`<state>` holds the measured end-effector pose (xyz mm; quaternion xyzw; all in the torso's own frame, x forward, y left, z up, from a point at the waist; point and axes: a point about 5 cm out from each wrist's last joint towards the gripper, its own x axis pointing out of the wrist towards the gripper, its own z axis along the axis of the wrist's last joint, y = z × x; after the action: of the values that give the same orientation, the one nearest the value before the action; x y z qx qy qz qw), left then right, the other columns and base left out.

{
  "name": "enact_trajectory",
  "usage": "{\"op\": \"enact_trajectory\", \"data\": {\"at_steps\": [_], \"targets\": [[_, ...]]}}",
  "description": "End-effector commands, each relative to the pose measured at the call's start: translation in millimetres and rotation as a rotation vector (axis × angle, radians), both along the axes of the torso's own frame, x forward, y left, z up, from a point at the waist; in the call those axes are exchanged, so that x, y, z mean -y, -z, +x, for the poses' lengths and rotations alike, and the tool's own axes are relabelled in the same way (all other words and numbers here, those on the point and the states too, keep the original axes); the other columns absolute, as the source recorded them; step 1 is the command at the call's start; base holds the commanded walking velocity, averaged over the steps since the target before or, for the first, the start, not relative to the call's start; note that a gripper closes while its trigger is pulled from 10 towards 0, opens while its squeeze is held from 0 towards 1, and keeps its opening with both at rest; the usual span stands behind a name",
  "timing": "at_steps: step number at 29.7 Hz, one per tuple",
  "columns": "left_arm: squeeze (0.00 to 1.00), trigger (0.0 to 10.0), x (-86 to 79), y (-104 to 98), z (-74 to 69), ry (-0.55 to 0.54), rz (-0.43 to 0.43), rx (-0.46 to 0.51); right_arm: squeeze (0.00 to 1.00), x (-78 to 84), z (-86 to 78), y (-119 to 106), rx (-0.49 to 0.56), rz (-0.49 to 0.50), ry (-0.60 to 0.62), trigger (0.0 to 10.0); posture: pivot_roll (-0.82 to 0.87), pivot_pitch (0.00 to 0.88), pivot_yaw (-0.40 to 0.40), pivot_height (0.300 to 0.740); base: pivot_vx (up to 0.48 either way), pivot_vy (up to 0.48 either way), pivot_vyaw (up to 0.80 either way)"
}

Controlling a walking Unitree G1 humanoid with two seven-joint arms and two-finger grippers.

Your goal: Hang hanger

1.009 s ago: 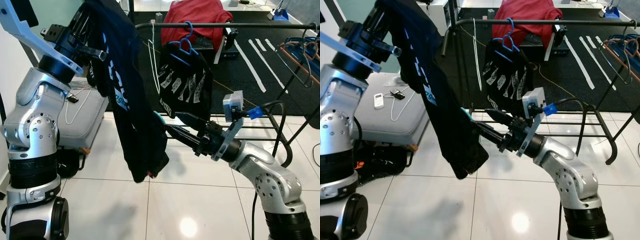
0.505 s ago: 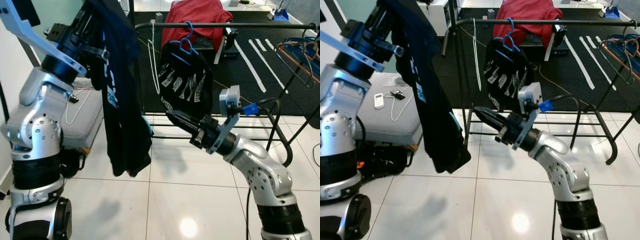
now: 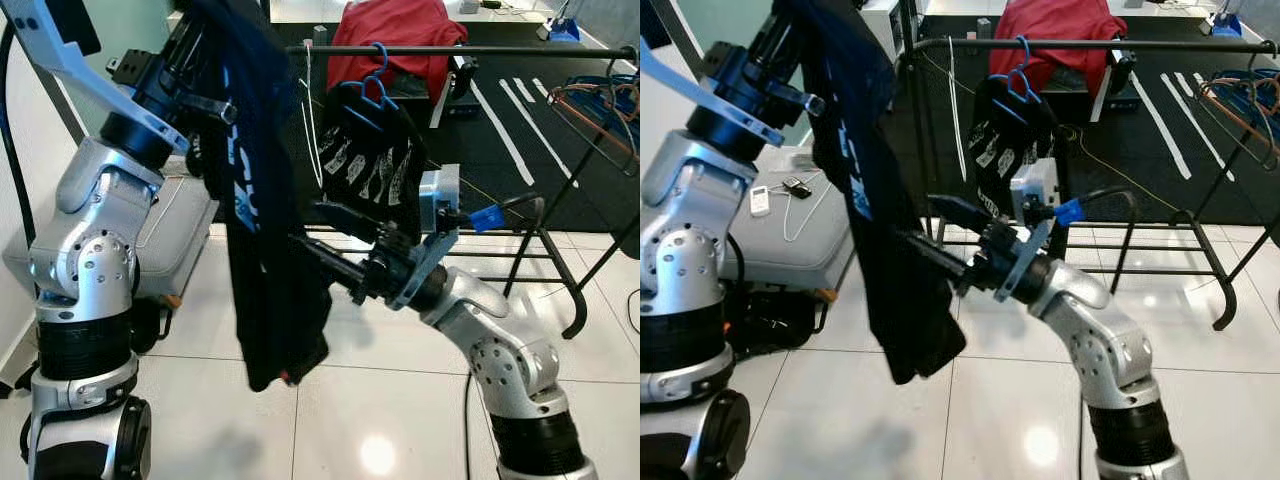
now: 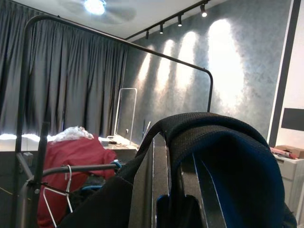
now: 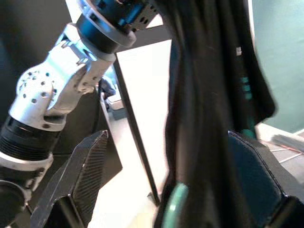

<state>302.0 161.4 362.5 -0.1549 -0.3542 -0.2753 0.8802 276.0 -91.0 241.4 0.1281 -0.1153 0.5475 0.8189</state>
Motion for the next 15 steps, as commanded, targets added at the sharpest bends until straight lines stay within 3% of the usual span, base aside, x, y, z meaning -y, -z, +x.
{"op": "enact_trajectory", "data": {"at_steps": [1, 5, 6, 11, 12, 15], "targets": [[0.0, 10.0, 2.8, -9, -6.2, 0.009, -0.005, 0.045, 1.0, -2.1, -3.6, -1, 0.0, 0.005, -0.015, 10.0, -0.12, 0.13, 0.038, 0.74, 0.0, 0.0, 0.0], [0.0, 10.0, 4.5, -9, -7.3, 0.011, -0.008, 0.046, 1.0, -13.6, -3.4, 8, -0.011, -0.114, 0.015, 10.0, -0.12, 0.131, 0.033, 0.74, 0.0, 0.0, 0.0], [0.0, 10.0, 5.4, -9, -7.8, 0.015, -0.013, 0.048, 0.0, -16.6, 1.1, 14, -0.035, -0.158, 0.052, 10.0, -0.12, 0.131, 0.033, 0.74, 0.0, 0.0, 0.0], [0.0, 10.0, 7.0, -9, -8.4, 0.018, -0.016, 0.049, 0.0, -21.3, 6.8, 24, -0.062, -0.224, 0.102, 10.0, -0.12, 0.132, 0.031, 0.74, 0.0, 0.0, 0.0], [0.0, 10.0, 7.0, -9, -8.4, 0.017, -0.016, 0.048, 0.0, -22.0, 7.5, 26, -0.068, -0.234, 0.114, 2.5, -0.12, 0.132, 0.031, 0.74, 0.0, 0.0, 0.0], [0.0, 10.0, 6.7, -9, -8.6, 0.015, -0.016, 0.048, 0.0, -21.8, 8.6, 27, -0.073, -0.24, 0.129, 2.0, -0.12, 0.133, 0.029, 0.74, 0.0, 0.0, 0.0]]}}
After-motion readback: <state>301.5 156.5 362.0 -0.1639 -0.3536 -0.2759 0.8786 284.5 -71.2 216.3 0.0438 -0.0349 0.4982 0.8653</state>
